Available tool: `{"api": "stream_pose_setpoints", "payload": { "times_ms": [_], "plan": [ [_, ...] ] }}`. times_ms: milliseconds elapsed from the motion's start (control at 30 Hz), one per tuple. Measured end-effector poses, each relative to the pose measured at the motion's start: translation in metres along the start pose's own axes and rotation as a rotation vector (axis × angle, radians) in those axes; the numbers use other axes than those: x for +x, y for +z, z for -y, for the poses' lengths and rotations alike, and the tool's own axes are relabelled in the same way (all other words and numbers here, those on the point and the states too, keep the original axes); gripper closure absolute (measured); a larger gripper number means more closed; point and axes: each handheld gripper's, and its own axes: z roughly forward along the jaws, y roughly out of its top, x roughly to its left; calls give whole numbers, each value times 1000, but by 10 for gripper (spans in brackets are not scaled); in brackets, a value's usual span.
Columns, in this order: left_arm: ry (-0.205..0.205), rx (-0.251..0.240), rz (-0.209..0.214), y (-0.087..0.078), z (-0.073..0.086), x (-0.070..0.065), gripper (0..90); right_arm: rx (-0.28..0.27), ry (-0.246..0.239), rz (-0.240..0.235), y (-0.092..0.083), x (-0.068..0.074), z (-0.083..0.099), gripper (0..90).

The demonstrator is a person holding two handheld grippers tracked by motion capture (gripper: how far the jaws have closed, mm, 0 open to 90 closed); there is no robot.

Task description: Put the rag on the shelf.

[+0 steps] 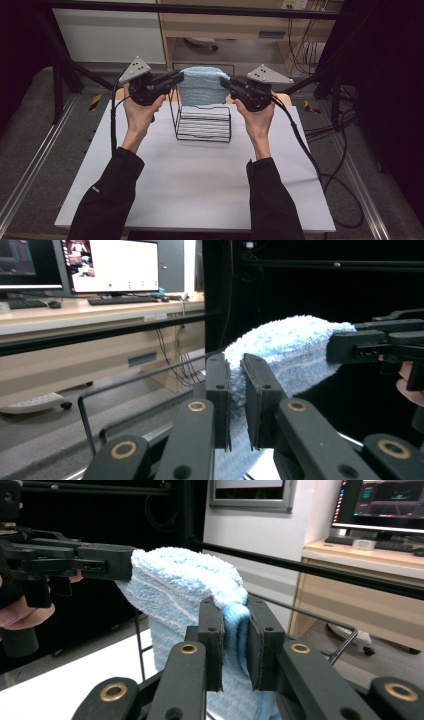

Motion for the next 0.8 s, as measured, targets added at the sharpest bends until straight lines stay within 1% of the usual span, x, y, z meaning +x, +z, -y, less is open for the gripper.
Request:
{"api": "stream_pose_setpoints", "payload": {
  "times_ms": [133, 200, 333, 500, 567, 667, 800],
  "plan": [
    [-5, 26, 12, -4, 3, -3, 813, 23, -3, -23, -3, 1, 3, 786],
    [-17, 38, 11, -6, 5, -5, 811, 38, -3, -36, -4, 2, 5, 786],
    [-12, 71, 6, -8, 8, -10, 808, 56, -10, -51, -5, 3, 9, 786],
    [-12, 109, 8, -11, 10, -12, 799, 78, -25, -61, -7, 5, 13, 787],
    [-14, 120, 11, -13, 8, -11, 790, 83, -34, -62, -6, 5, 14, 788],
    [-15, 120, 8, -17, 0, -11, 773, 87, -37, -69, -7, 5, 14, 789],
    [-10, 117, -16, -20, -15, -10, 773, 94, -45, -69, -7, 5, 15, 789]
  ]
}}
